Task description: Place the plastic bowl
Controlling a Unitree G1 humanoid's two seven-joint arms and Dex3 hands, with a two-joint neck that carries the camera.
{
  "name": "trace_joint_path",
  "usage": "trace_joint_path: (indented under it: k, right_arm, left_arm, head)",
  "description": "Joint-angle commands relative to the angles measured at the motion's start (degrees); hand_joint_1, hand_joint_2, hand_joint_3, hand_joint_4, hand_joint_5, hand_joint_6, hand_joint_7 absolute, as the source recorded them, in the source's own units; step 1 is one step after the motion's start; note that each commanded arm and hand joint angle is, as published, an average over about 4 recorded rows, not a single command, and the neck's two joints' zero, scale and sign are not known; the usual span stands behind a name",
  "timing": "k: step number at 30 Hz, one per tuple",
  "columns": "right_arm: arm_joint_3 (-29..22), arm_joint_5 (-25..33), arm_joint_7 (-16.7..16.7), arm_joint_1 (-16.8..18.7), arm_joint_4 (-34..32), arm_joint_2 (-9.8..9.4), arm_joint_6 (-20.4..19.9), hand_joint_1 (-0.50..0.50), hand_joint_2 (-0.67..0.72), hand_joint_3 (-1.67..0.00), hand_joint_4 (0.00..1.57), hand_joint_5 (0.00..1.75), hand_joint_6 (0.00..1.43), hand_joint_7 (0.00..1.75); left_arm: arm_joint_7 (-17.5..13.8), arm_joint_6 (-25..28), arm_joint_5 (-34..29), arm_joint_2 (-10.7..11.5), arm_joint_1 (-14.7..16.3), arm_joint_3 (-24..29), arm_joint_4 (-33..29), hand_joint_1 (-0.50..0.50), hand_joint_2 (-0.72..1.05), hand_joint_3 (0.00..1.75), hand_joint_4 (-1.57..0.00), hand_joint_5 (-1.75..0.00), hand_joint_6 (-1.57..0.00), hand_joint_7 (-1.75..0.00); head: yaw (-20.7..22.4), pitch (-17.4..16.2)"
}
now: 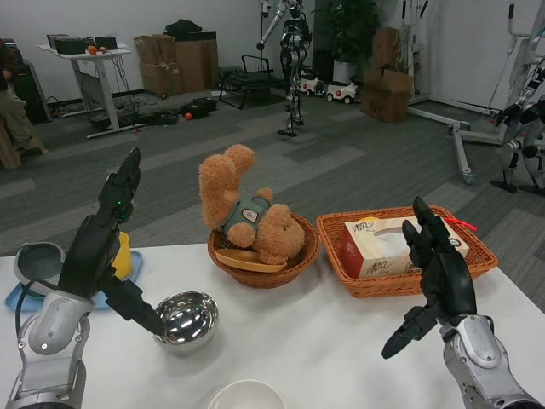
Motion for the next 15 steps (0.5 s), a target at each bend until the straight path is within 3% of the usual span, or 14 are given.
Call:
trace_joint_path:
  k: [1, 15]
  right_arm:
    - [0.1, 0.1, 0.1, -1.1, 0.2, 0.15, 0.6, -0.46, 0.72, 0.0, 0.0, 0.0, 0.0, 0.0]
    - [0.5, 0.1, 0.1, -1.2, -0.8, 0.07, 0.6, -0.46, 0.72, 0.0, 0.0, 0.0, 0.0, 0.0]
  left_arm:
    - [0.3, 0.2, 0.0, 0.1, 1.0, 0.1, 0.0, -0.48, -0.37, 0.0, 0.0, 0.0, 0.0, -0.07]
    - [0.6, 0.5, -0.1, -0.1, 2.3, -1.1, 0.1, -0.48, -0.28, 0.0, 0.0, 0.0, 0.0, -0.07]
  head:
    - [0.3, -0.3]
    - [0.7, -0.1]
